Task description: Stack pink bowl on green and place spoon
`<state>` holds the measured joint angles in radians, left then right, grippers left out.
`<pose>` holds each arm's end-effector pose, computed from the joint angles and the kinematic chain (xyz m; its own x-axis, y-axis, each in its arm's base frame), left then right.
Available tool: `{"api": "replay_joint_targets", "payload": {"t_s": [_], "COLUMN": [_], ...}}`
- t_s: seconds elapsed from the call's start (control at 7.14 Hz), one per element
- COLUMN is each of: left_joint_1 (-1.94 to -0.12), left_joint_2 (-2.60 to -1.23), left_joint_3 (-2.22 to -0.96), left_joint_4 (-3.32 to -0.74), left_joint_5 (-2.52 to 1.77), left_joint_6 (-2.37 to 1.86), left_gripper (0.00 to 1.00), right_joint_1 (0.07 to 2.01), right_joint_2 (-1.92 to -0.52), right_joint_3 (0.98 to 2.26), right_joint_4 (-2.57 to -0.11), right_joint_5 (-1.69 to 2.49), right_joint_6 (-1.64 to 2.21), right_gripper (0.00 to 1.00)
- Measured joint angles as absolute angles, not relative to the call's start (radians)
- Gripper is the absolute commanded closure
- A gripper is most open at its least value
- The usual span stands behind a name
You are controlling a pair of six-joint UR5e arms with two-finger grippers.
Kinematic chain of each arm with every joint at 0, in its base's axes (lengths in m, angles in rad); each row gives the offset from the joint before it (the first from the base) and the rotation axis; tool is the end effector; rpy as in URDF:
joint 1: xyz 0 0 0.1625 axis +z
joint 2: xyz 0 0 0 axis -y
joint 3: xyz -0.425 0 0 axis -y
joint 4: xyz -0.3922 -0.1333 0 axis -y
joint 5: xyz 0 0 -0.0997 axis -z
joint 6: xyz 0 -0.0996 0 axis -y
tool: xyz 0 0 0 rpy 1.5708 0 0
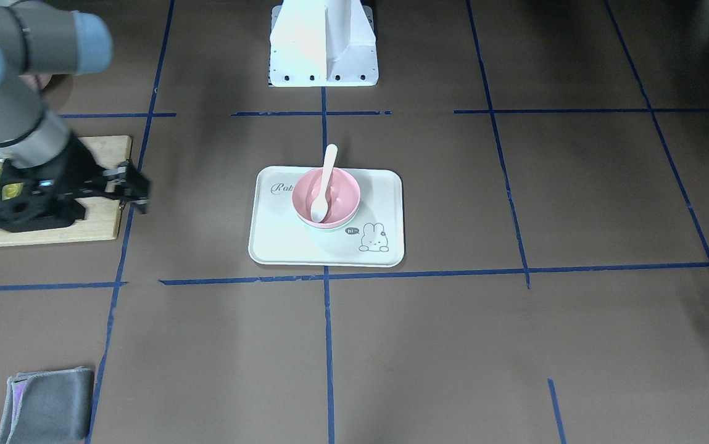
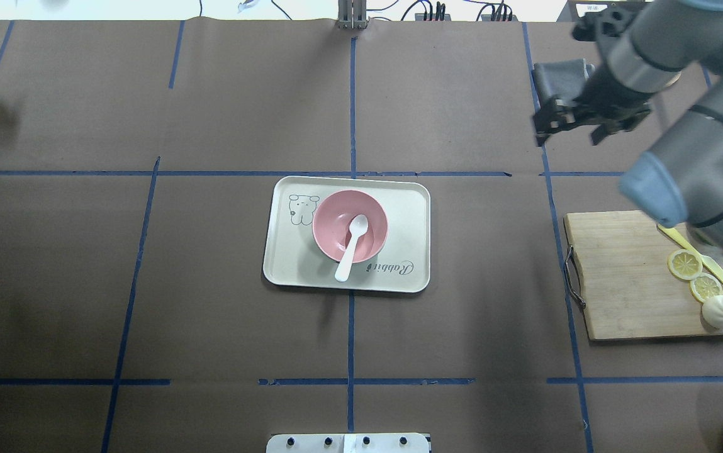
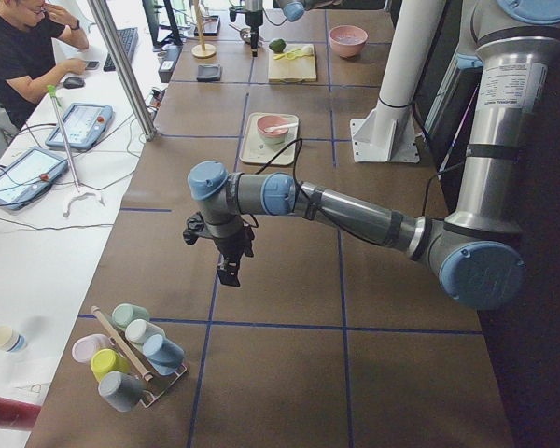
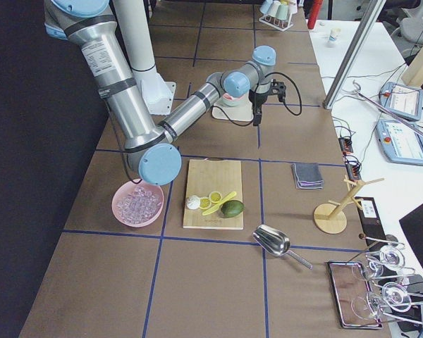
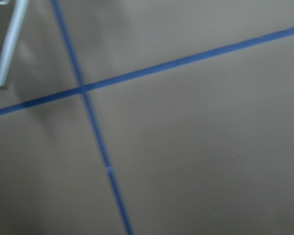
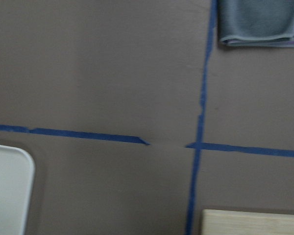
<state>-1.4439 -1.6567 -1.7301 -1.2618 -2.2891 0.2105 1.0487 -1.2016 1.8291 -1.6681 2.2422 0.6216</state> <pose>-0.0025 -0.5161 0.5719 0.7092 0.2593 -0.6556 -0.2807 0.9569 0.0749 -0.2355 -0.5524 0.3454 0.6747 -0.1036 0.7308 0.0459 0.9941 0.0986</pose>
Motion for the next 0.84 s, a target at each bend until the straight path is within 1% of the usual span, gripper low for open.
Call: {"api": "replay_joint_targets", "payload": {"t_s": [0.14,0.56,0.84], "left_joint_1": [-1.474,-1.499,-1.500], "left_joint_2": [-1.656,-1.653,-1.651], "left_joint_3": [-1.698,-1.682,-1.681], "left_joint_4": [-1.263,-1.268,-1.276], "left_joint_5": [-2.316,-2.331,-2.331], "left_joint_6": [0.248,0.267,0.267], "left_gripper": [0.00,0.00,0.00], "right_joint_1": [1.136,1.340,1.459], "right_joint_2": [-1.280,-1.489,-1.564], "right_joint_3": [1.824,1.803,1.724], "right_joint_4": [-1.668,-1.667,-1.665], "right_joint_5": [2.286,2.355,2.372], "right_joint_6": [0.457,0.104,-0.055], "right_gripper": [0.00,0.00,0.00]}}
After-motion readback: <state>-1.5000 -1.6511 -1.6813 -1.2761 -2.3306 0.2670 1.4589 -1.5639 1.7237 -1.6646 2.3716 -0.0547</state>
